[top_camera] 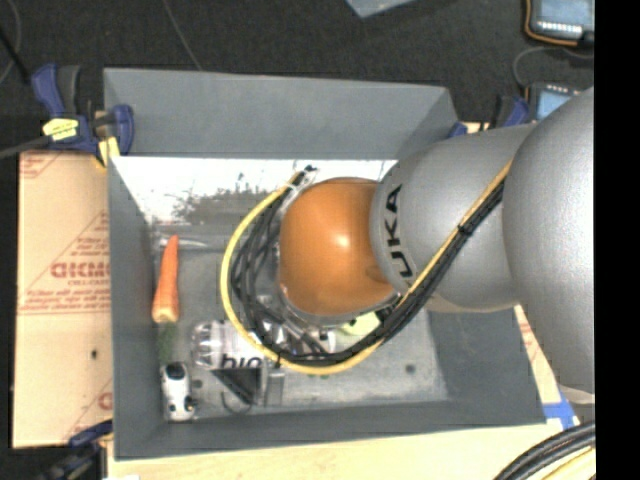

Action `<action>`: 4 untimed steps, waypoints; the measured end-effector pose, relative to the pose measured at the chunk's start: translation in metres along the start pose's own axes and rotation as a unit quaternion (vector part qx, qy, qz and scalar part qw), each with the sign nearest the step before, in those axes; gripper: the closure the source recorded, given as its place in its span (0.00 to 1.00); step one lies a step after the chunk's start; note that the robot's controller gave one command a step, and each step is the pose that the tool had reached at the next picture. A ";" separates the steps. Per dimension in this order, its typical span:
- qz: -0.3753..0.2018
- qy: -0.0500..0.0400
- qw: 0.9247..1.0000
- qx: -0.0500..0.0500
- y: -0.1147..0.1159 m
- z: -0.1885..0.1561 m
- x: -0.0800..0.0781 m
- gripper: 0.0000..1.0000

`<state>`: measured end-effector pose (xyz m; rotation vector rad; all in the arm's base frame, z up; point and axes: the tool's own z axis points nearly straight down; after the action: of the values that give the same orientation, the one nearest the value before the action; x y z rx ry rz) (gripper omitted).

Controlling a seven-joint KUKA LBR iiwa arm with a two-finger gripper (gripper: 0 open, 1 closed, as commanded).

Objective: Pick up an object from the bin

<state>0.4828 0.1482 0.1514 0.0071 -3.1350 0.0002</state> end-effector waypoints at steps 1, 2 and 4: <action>0.002 -0.004 1.000 -0.001 -0.001 -0.004 -0.002 0.00; 0.014 -0.008 1.000 -0.002 0.002 0.033 -0.016 0.00; 0.011 -0.005 1.000 -0.002 0.001 0.081 -0.009 1.00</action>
Offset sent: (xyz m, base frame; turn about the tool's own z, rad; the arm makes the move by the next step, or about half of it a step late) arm 0.0198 0.0042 -0.0716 0.0506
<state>0.4910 0.1496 0.0701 -0.0280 -3.1449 -0.0051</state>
